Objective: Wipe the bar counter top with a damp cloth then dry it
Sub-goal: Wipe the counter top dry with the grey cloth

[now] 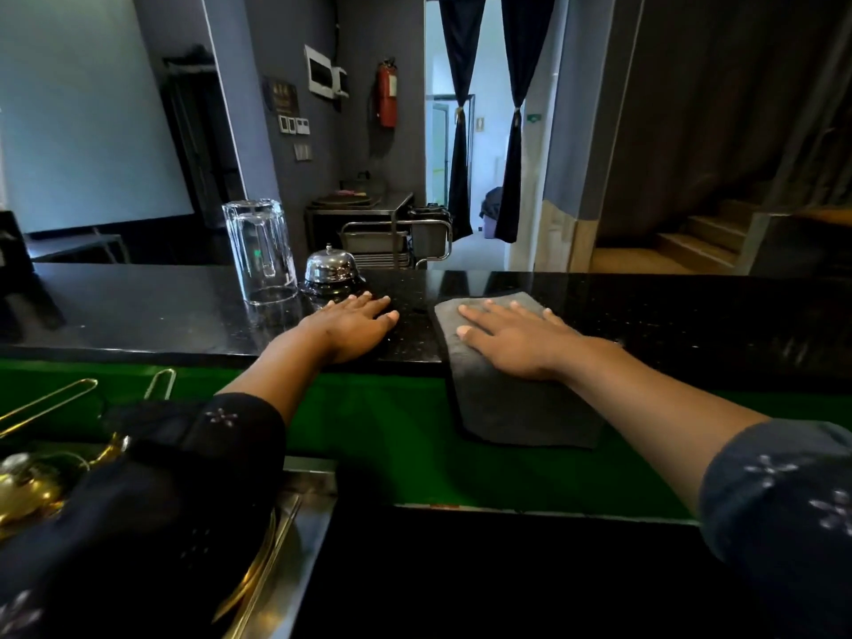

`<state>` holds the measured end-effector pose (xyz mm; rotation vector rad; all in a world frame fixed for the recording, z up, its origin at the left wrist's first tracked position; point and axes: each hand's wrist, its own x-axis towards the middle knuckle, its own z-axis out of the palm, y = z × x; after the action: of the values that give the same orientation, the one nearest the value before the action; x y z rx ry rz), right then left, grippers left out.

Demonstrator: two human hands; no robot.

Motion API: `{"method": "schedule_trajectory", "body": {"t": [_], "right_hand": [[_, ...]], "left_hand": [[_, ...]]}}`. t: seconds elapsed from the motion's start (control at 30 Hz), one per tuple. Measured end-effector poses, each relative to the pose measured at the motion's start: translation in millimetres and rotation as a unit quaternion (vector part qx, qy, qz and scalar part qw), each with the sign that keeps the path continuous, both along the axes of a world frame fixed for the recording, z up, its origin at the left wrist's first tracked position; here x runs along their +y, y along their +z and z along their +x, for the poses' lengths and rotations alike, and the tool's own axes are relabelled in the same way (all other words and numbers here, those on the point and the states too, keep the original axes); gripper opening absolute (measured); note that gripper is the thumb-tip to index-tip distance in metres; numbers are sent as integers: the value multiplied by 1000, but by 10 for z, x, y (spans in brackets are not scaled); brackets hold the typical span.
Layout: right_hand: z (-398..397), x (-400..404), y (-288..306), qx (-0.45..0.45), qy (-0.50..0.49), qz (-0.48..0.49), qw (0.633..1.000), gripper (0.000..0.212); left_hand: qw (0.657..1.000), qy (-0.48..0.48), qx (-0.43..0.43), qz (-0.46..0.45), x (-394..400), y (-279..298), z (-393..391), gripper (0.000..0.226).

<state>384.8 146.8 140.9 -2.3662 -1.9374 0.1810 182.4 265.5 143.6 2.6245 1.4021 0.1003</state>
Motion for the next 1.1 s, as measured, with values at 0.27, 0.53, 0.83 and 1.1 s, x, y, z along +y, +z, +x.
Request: {"method": "schedule_trajectory", "body": {"t": [0.27,0.53,0.83,1.1], "right_hand": [[313,775,42,-27,-84,1,996,64],[-74,1790,57,-25,23,19,999,62],[1096,1507,-34,8,-170,1,985,69],[-302,1205,21,-19,-32,32,999,65]], "left_hand": [[1000,0,-7,8,48,-48,10,66],[1000,-21,12,15,126,-52,-23,64],[1000,-18,-1,16,97,-42,3,64],[1000,-3,-25,-14,33,-1,18,62]]}}
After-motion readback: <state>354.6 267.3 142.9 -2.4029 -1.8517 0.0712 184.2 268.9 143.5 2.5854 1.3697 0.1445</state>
